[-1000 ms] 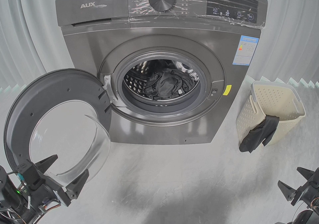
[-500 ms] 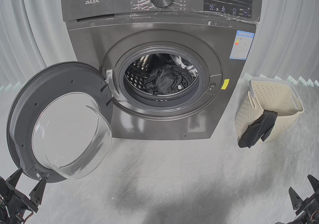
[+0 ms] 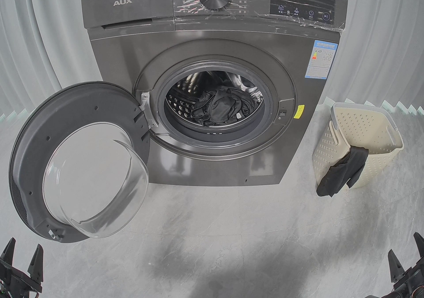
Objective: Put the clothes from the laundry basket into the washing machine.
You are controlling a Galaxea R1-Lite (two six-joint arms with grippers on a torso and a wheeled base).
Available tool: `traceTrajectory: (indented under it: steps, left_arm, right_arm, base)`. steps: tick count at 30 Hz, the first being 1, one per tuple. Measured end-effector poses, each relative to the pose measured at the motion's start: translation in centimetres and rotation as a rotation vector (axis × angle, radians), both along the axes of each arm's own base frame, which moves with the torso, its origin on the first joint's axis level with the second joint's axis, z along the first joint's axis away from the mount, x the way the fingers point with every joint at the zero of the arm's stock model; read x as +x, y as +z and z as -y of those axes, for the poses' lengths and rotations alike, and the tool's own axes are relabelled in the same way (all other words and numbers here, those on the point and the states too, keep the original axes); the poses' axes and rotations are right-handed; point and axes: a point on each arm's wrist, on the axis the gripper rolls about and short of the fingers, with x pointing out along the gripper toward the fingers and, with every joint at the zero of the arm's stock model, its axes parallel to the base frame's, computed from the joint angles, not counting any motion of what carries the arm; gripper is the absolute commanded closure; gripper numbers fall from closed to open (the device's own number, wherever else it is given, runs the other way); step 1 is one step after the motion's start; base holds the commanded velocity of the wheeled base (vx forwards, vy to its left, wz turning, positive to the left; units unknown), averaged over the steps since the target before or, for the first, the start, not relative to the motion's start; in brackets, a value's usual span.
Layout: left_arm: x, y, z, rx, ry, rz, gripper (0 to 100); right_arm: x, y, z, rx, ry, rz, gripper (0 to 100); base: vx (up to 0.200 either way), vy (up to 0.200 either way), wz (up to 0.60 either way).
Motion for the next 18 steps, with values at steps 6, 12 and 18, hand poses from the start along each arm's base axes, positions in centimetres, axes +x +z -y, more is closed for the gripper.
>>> traceTrajectory:
  steps: [6, 12, 18]
  left_arm:
    - [-0.5, -0.1, 0.3, 0.098, 0.069, 0.019, 0]
    - [-0.9, -0.9, 1.0, 0.114, -0.113, 0.006, 0]
    - [-1.1, -1.2, 1.2, 0.124, -0.183, 0.01, 0]
  right_arm:
    - [-0.1, 0.0, 0.0, 0.001, 0.0, 0.006, 0]
    - [-0.1, 0.0, 0.0, 0.005, 0.003, 0.007, 0]
    - [-0.1, 0.0, 0.0, 0.01, 0.006, 0.008, 0]
  base:
    - [0.0, 0.0, 0.0]
    - [0.0, 0.0, 0.0]
    - [0.0, 0.0, 0.0]
